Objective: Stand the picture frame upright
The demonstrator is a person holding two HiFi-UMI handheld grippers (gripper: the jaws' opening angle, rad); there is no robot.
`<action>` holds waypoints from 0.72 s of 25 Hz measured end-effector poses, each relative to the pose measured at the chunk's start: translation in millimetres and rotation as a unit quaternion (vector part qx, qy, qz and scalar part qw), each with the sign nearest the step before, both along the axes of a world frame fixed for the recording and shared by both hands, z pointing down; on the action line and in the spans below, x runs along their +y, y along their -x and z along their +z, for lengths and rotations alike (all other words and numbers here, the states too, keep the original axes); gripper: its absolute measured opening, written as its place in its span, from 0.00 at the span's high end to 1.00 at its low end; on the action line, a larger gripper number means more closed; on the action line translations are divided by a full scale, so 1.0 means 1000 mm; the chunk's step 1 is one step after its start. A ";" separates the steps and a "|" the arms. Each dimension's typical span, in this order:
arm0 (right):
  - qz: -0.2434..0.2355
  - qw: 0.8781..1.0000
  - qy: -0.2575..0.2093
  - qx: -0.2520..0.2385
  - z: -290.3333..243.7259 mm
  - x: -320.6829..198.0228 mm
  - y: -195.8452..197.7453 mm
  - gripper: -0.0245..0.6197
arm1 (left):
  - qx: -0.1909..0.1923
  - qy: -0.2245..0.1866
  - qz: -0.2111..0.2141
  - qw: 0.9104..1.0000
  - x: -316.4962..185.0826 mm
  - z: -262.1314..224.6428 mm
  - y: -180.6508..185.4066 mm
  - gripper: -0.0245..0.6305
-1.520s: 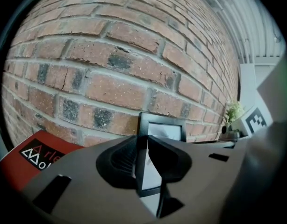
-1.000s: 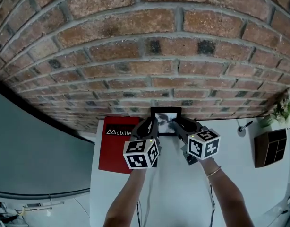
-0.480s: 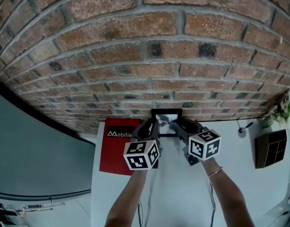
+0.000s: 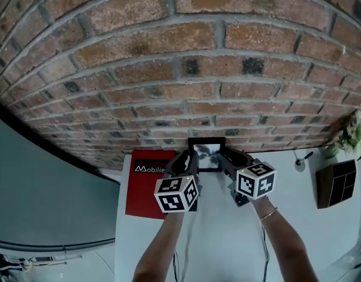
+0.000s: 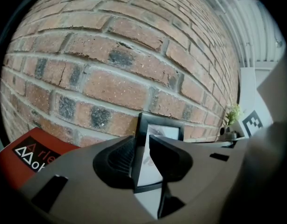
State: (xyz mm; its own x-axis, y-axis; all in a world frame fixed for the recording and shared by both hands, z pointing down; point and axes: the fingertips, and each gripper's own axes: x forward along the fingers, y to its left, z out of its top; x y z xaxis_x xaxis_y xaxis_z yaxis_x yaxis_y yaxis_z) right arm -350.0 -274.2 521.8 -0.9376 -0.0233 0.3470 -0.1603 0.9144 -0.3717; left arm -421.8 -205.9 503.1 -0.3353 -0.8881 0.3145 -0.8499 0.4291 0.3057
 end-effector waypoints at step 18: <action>0.033 0.998 -0.053 0.005 -0.040 0.033 -0.050 0.81 | -0.050 0.008 0.005 0.999 0.040 -0.038 -0.032 0.86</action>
State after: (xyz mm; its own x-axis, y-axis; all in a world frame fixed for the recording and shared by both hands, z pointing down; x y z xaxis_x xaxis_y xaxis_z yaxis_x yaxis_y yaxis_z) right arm -300.2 -241.4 481.7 -0.9295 -0.1209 0.3485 -0.2238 0.9358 -0.2724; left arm -389.4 -165.9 464.7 -0.3559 -0.8869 0.2946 -0.8802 0.4240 0.2130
